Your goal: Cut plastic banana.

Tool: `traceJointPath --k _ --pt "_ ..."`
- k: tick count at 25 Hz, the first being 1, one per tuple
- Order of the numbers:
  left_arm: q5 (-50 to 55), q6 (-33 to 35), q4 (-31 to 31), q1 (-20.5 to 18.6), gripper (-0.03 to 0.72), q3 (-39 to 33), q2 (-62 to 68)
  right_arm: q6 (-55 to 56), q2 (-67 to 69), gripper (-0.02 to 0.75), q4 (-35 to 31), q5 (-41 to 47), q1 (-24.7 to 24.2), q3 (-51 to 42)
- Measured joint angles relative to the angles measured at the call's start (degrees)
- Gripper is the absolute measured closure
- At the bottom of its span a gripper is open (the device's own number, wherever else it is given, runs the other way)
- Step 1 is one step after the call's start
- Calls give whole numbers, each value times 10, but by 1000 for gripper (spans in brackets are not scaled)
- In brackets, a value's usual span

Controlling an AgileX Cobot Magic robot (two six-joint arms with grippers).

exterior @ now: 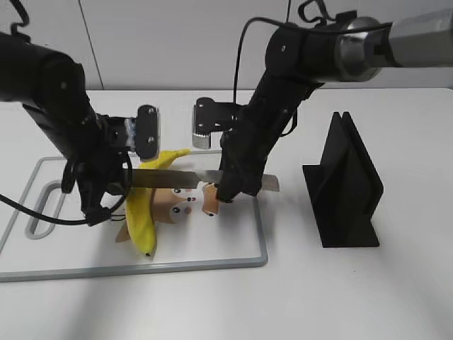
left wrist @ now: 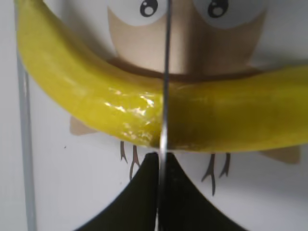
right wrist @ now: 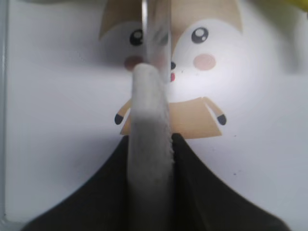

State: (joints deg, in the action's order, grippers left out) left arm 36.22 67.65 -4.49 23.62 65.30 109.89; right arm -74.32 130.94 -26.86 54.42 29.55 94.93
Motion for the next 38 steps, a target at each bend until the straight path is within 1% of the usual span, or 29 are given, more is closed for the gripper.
traceJointPath --k 3,10,20,22,23,25,28,29,30,32,34,38 --pt "-4 2 -3 0 706 6 28 3 13 547 1 14 -1 4" --pt "-3 3 -7 -2 706 6 28 13 13 547 1 18 -1 6" --pt "20 2 -15 -2 706 -6 -24 15 -38 554 8 23 1 6" --pt "21 2 -14 -2 687 -6 -42 15 -49 554 9 24 1 8" --pt "21 2 -14 -2 664 -6 -50 17 -54 555 10 25 1 8" --pt "22 2 -14 -2 592 -6 -68 22 -63 557 12 25 1 9" --pt "28 0 -17 -2 385 -6 -95 32 -80 560 20 24 0 9" --pt "30 -1 -19 -2 279 -6 -106 34 -85 560 22 25 0 9" --pt "30 -4 -20 -2 220 -6 -116 35 -91 560 24 27 -1 9" --pt "33 -14 -21 -2 78 -6 -142 46 -101 560 26 28 -1 9" --pt "44 -31 -22 -2 41 -6 -171 70 -111 560 26 29 -1 10" --pt "76 -75 -17 -2 50 -6 -223 132 -139 561 38 30 -1 10"
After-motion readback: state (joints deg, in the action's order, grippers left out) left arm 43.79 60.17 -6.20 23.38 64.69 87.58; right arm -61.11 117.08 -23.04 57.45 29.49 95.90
